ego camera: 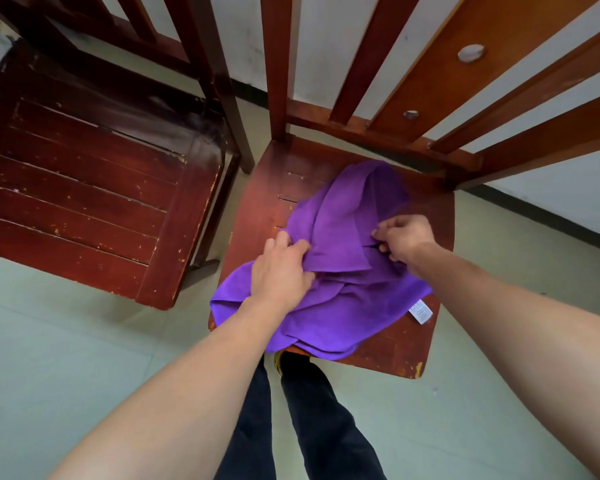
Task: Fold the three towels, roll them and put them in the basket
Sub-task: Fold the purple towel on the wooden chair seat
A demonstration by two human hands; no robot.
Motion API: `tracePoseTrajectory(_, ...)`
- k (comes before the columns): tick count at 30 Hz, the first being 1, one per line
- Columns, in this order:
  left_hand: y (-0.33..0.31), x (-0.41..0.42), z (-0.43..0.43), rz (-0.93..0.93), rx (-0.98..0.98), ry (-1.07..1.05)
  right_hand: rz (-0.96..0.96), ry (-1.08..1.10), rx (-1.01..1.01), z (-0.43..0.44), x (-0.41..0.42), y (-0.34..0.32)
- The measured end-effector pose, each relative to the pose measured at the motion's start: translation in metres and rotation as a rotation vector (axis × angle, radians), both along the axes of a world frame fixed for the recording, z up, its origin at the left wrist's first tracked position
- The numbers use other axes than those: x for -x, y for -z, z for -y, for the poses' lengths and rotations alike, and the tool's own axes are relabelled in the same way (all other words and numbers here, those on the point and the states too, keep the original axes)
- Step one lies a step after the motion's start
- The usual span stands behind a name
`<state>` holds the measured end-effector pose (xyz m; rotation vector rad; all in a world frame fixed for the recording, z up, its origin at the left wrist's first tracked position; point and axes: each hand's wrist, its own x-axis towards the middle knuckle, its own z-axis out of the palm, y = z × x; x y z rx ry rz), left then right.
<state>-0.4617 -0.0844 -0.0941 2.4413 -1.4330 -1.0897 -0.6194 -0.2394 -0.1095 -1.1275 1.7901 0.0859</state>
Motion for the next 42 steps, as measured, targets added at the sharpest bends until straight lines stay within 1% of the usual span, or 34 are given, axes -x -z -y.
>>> tracePoseTrajectory(1, 0.004, -0.003, 0.003, -0.001, 0.028, -0.075, -0.025, 0.009, 0.006, 0.000, 0.008, -0.002)
tracePoseTrajectory(2, 0.007, -0.009, 0.006, -0.042, 0.082, -0.217, -0.046, 0.026, 0.014, 0.002, 0.016, -0.003)
tracePoseTrajectory(3, 0.009, -0.014, 0.008, -0.116, 0.124, -0.410, -0.059, 0.047, 0.022, 0.004, 0.023, -0.006)
tracePoseTrajectory(5, 0.006, -0.029, 0.010, -0.292, 0.156, -0.901, -0.023, 0.138, 0.043, 0.008, 0.027, -0.014)
tracePoseTrajectory(6, 0.000, -0.043, 0.008, -0.384, 0.173, -1.149, 0.028, 0.222, 0.053, 0.011, 0.021, -0.021)
tracePoseTrajectory(7, -0.003, -0.055, 0.005, -0.461, 0.189, -1.340, 0.079, 0.323, 0.068, 0.013, 0.015, -0.027)
tracePoseTrajectory(9, -0.006, -0.078, -0.005, -0.561, 0.224, -1.564, 0.170, 0.502, 0.087, 0.017, -0.002, -0.039)
tracePoseTrajectory(11, -0.013, -0.096, -0.018, -0.580, 0.259, -1.673, 0.221, 0.523, 0.058, 0.019, -0.024, -0.053)
tracePoseTrajectory(14, -0.033, -0.115, -0.034, -0.560, 0.280, -1.698, 0.313, 0.361, -0.074, 0.017, -0.062, -0.078)
tracePoseTrajectory(15, -0.041, -0.122, -0.039, -0.559, 0.271, -1.704, 0.304, 0.262, -0.125, 0.017, -0.076, -0.087)
tracePoseTrajectory(17, -0.053, -0.133, -0.048, -0.537, 0.260, -1.677, 0.184, -0.028, -0.206, 0.018, -0.097, -0.100)
tracePoseTrajectory(18, -0.056, -0.139, -0.053, -0.505, 0.268, -1.638, 0.111, -0.171, -0.208, 0.018, -0.106, -0.105)
tracePoseTrajectory(20, -0.060, -0.148, -0.064, -0.400, 0.324, -1.530, 0.006, -0.387, -0.101, 0.017, -0.127, -0.115)
tracePoseTrajectory(21, -0.062, -0.155, -0.070, -0.334, 0.376, -1.482, 0.014, -0.443, -0.005, 0.014, -0.142, -0.120)
tracePoseTrajectory(24, -0.065, -0.174, -0.088, -0.114, 0.468, -1.400, 0.151, -0.561, 0.318, 0.004, -0.184, -0.136)
tracePoseTrajectory(26, -0.068, -0.192, -0.100, -0.045, 0.489, -1.429, 0.180, -0.699, 0.468, -0.005, -0.218, -0.145)
tracePoseTrajectory(28, -0.066, -0.209, -0.110, -0.020, 0.465, -1.472, 0.198, -0.766, 0.532, -0.014, -0.250, -0.149)
tracePoseTrajectory(30, -0.061, -0.226, -0.122, -0.020, 0.409, -1.508, 0.209, -0.811, 0.546, -0.023, -0.280, -0.149)
tracePoseTrajectory(32, -0.052, -0.254, -0.138, -0.084, 0.338, -1.517, 0.178, -0.865, 0.560, -0.035, -0.317, -0.140)
tracePoseTrajectory(35, -0.043, -0.274, -0.152, -0.191, 0.268, -1.513, 0.110, -0.915, 0.583, -0.036, -0.350, -0.127)
tracePoseTrajectory(38, -0.033, -0.303, -0.166, -0.287, 0.145, -1.478, 0.089, -0.932, 0.516, -0.047, -0.393, -0.104)
tracePoseTrajectory(40, -0.023, -0.318, -0.174, -0.339, 0.035, -1.436, 0.110, -0.922, 0.453, -0.054, -0.415, -0.088)
tracePoseTrajectory(41, -0.021, -0.324, -0.176, -0.345, -0.005, -1.417, 0.109, -0.916, 0.440, -0.058, -0.420, -0.081)
tracePoseTrajectory(42, -0.019, -0.330, -0.178, -0.300, -0.039, -1.381, 0.086, -0.910, 0.447, -0.060, -0.423, -0.075)
